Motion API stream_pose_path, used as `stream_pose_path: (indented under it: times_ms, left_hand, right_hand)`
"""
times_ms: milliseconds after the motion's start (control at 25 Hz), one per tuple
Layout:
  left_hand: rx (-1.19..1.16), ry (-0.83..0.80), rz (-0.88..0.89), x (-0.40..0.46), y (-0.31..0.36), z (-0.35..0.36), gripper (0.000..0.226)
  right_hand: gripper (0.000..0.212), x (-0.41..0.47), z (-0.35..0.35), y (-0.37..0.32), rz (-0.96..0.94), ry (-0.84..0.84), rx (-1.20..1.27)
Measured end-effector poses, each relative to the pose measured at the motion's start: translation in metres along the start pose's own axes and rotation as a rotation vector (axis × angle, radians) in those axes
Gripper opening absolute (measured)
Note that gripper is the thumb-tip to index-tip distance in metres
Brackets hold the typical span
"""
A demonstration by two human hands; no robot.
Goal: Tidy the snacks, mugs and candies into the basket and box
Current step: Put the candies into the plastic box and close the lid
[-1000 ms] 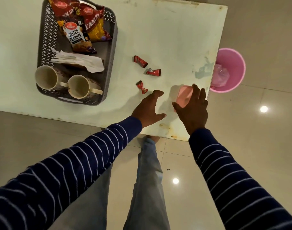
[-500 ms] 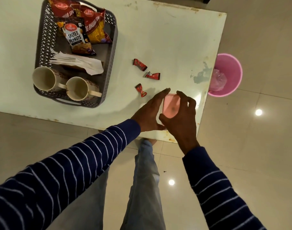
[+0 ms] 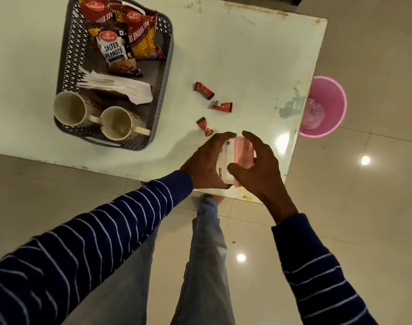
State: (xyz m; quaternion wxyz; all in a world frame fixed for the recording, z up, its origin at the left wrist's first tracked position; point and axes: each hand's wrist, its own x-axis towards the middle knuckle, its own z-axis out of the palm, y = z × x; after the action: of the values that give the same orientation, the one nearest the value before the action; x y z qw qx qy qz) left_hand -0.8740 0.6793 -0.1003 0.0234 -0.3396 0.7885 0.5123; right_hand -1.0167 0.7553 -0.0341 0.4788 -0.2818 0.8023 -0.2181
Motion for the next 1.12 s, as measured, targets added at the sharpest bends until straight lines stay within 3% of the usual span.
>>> stream_pose_path:
  times_ms: [200,320,480,560,640,720,880,1000,1120]
  left_hand:
    - [-0.039,0.045,-0.022,-0.007,-0.011,-0.013,0.117]
    - [-0.043,0.100,-0.065,-0.013,-0.016,-0.019,0.119]
    - [-0.112,0.195,-0.101,-0.018,-0.031,-0.031,0.115]
    - [-0.114,0.277,-0.098,-0.021,-0.040,-0.036,0.113]
    - [-0.044,0.322,-0.117,-0.022,-0.049,-0.040,0.115]
    - [-0.066,0.295,-0.171,-0.021,-0.055,-0.042,0.115]
    - [-0.127,0.285,-0.188,-0.020,-0.060,-0.043,0.113]
    - [-0.080,0.358,-0.194,-0.023,-0.062,-0.045,0.113]
    - [-0.002,0.397,-0.129,-0.025,-0.065,-0.052,0.115]
  right_hand:
    - [0.068,0.014,-0.019,0.018,0.224,-0.025,0.601]
    - [0.037,0.020,-0.018,0.043,0.300,0.082,0.819]
    - [0.036,0.034,-0.002,0.072,0.319,0.129,0.630]
    - [0.046,0.035,0.005,0.080,0.316,0.184,0.358]
    - [0.056,0.030,0.011,0.082,0.186,0.300,-0.038]
    - [0.058,0.027,0.022,0.071,0.002,0.343,-0.232]
    - [0.054,0.043,0.067,0.041,-0.258,0.068,-0.375]
    - [0.045,0.056,0.092,0.033,-0.263,0.032,-0.452]
    - [0.022,0.061,0.098,0.041,-0.281,0.013,-0.557]
